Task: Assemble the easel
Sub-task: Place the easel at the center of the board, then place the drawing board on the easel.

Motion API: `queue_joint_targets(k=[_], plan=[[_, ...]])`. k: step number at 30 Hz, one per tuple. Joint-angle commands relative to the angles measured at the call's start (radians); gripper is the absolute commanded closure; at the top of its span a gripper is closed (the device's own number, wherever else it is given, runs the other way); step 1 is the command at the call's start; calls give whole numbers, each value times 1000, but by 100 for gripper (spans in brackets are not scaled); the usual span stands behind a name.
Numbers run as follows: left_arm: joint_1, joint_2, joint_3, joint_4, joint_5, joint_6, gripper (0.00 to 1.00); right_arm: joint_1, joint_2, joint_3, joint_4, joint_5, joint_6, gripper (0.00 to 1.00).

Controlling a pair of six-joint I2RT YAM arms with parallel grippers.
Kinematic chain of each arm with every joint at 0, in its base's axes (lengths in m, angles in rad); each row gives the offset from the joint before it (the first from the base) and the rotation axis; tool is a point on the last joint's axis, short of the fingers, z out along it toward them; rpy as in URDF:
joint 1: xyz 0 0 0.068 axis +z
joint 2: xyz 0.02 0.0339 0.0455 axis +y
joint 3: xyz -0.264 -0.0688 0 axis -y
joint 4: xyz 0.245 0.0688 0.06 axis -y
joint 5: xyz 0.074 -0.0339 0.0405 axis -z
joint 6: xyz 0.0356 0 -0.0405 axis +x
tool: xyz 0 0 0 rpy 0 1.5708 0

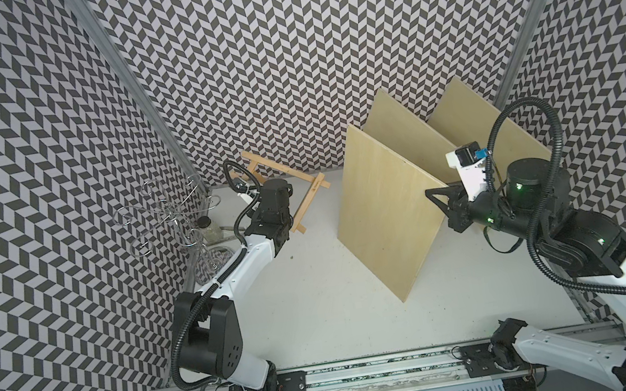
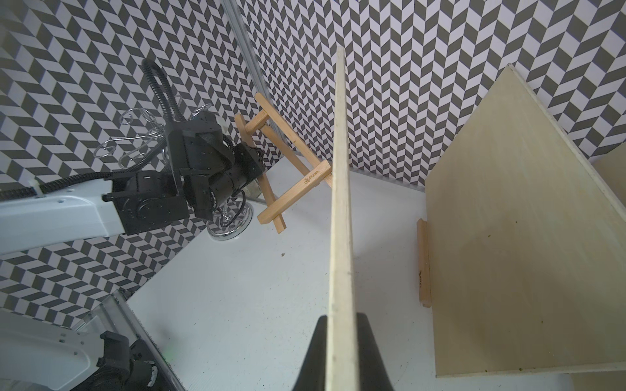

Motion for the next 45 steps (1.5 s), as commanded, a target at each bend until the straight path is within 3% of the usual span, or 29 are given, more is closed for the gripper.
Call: queue_joint_targets(k=[1, 6, 10, 11, 14, 16, 26, 31, 34, 39, 45], plan=[[-37, 59, -9, 69, -152, 6, 100, -3, 5, 7, 22, -10, -90, 100], [-108, 159, -19, 53, -332, 7, 100, -3, 9, 20, 5, -21, -96, 100], [-115, 188, -49, 46, -329, -28, 100, -3, 6, 26, -1, -27, -98, 100], [-116, 194, -46, 27, -319, -41, 95, -3, 8, 24, 1, -29, -96, 100], [-115, 196, -36, -54, -265, -109, 58, -3, 11, 15, 8, -28, -88, 100], [-116, 176, -48, -69, -216, -125, 42, -2, 13, 10, 15, -29, -87, 100], [-136, 58, -54, -181, -53, -128, 23, -3, 22, 0, 30, 1, -81, 100], [-154, -102, -69, -240, 50, -84, 19, -9, 35, -24, 38, 20, -79, 100], [-154, -229, -71, -251, 208, -22, 19, -9, 36, -44, 43, 29, -92, 100], [-154, -366, 50, -224, 651, 123, 19, -8, 35, -56, 49, 44, -141, 100], [-154, -356, 241, -237, 1102, 156, 1, -6, 54, -67, 41, 6, -160, 100]])
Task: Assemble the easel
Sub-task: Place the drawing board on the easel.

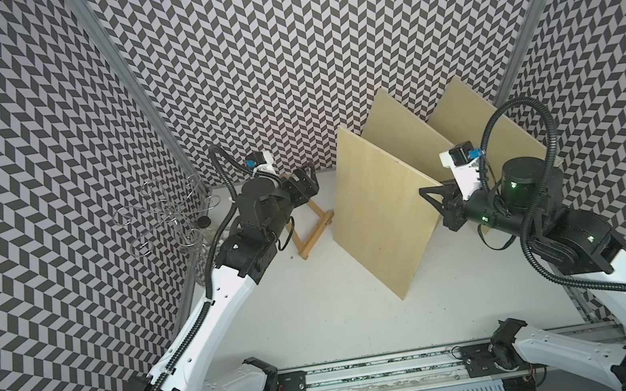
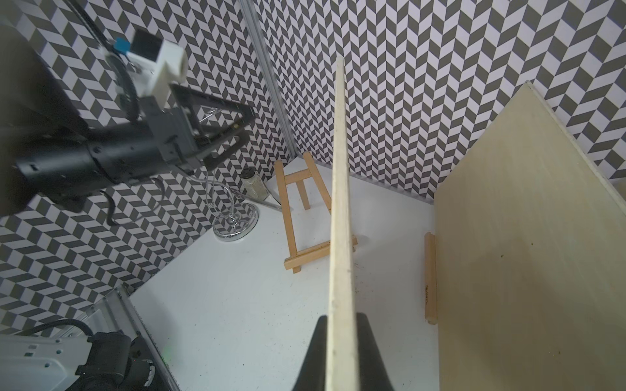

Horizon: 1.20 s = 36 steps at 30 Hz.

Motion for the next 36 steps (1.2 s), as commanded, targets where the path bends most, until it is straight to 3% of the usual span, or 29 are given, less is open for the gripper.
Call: queue_joint_targets(k=[1, 3, 7, 11, 18, 24, 31, 36], plan=[[-4, 15, 85, 0, 365, 28, 0, -6, 28, -44, -27, 42, -129, 100], [-4, 36, 128, 20, 471, 0, 0, -3, 33, -40, -24, 44, -152, 100], [-5, 92, 253, -62, 533, -36, 0, 8, 42, -7, -5, 68, -170, 100], [-3, 149, 365, -209, 523, -12, 1, 53, 48, 14, 4, 99, -193, 100], [7, 161, 395, -326, 531, -24, 0, 167, 86, 43, 13, 327, -229, 100], [9, 93, 325, -377, 490, -33, 1, 263, 88, 51, 21, 422, -249, 100], [27, 38, 239, -326, 521, -77, 1, 459, 137, 68, -35, 564, -244, 100], [37, 8, 206, -352, 502, -101, 1, 557, 154, 77, -8, 565, -210, 100]])
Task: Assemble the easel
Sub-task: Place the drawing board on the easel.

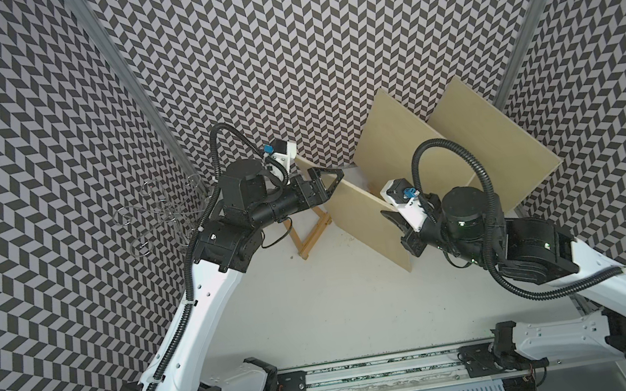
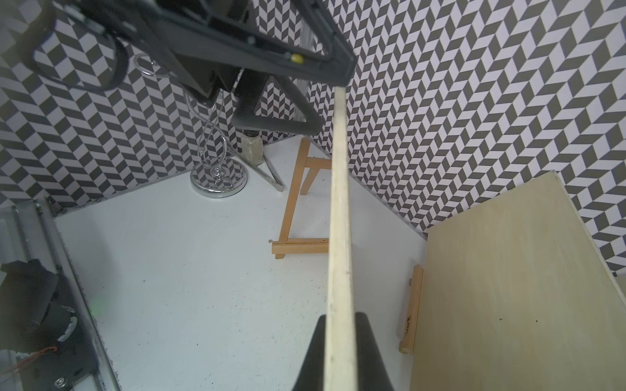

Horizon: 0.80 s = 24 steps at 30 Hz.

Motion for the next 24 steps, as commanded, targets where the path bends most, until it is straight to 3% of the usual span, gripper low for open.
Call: queue_joint_targets(k=[1, 14, 20, 24], plan=[[13, -44, -30, -12, -7, -25, 1, 50, 19, 19, -25, 64, 8, 100], [22, -216, -75, -261, -201, -67, 16, 325, 149, 121, -27, 173, 9, 100], [22, -272, -107, -391, -217, -89, 22, 431, 206, 151, -2, 243, 6, 100], [21, -322, -183, -428, -212, -138, 31, 480, 243, 174, 19, 300, -33, 100]])
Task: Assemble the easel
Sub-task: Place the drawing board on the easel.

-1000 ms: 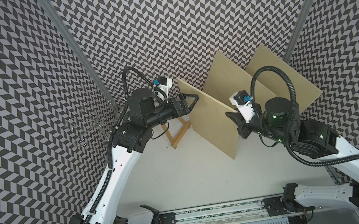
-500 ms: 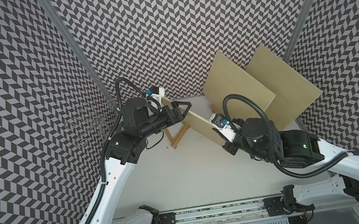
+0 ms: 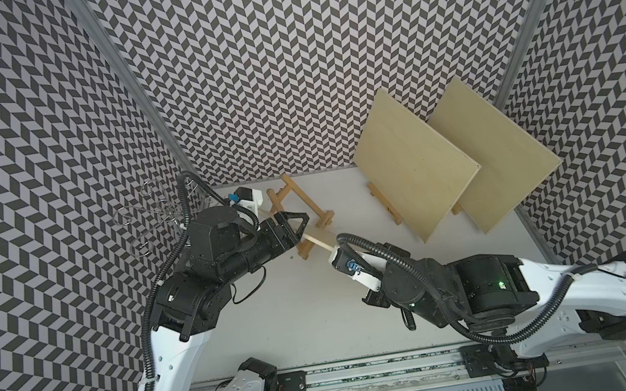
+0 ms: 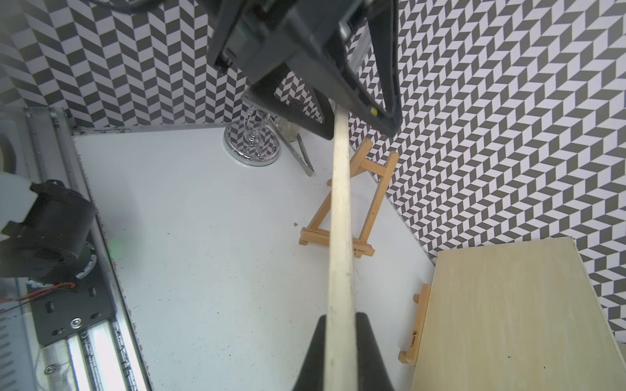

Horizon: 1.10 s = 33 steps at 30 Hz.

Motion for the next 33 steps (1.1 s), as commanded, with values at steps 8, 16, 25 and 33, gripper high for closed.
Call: queue_joint_targets(k=[8, 16, 25, 33], plan=[[2, -82, -45, -264, -42, -107, 49, 94, 113, 144, 94, 72, -110, 100], [2, -122, -63, -365, -28, -160, 65, 178, 179, 218, 105, 21, -138, 100], [2, -123, -43, -398, -38, -173, 95, 227, 252, 309, 55, -65, -132, 100], [3, -125, -32, -378, -55, -200, 100, 244, 250, 276, 100, -89, -168, 100]])
